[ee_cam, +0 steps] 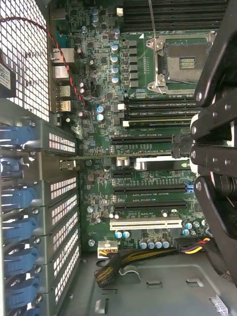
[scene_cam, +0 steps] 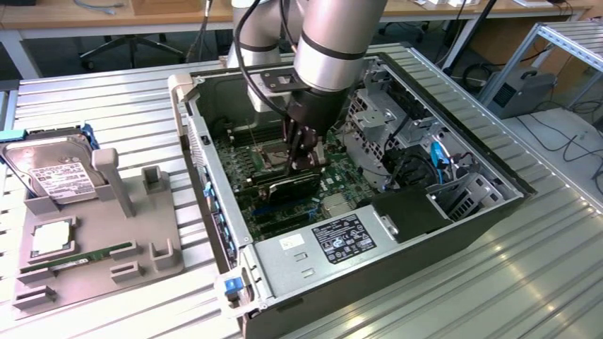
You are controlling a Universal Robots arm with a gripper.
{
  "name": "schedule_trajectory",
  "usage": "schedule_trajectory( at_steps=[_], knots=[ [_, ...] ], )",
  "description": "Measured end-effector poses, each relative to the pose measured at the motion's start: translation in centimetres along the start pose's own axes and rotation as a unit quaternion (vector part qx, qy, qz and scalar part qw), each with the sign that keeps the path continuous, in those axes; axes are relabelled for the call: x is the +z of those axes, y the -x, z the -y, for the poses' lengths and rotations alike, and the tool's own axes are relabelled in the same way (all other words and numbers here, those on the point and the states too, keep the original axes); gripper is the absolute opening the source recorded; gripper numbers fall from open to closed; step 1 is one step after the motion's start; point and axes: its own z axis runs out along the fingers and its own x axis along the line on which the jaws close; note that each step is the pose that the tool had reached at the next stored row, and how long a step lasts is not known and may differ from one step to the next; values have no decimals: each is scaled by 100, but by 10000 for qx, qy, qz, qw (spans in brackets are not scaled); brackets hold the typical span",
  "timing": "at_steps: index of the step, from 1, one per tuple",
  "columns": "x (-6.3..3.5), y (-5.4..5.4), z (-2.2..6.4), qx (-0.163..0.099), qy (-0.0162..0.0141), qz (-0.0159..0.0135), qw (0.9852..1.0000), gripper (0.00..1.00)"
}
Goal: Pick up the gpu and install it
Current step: 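Press down on the gpu until it lock into place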
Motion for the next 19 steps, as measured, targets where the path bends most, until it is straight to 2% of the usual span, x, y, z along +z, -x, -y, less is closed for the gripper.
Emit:
schedule_trajectory(
  at_steps=[5, 8, 13, 16, 19],
  knots=[
    [3, 0, -26, 0, 0, 0, 10000, 11],
    [16, 2, -117, 0, 0, 0, 10000, 11],
    [43, 1, -195, -2, 0, 0, 10000, 11],
    [63, -2, -280, -2, 0, 0, 10000, 11],
    [70, -8, -302, -3, 0, -1, 10000, 11]
  ],
)
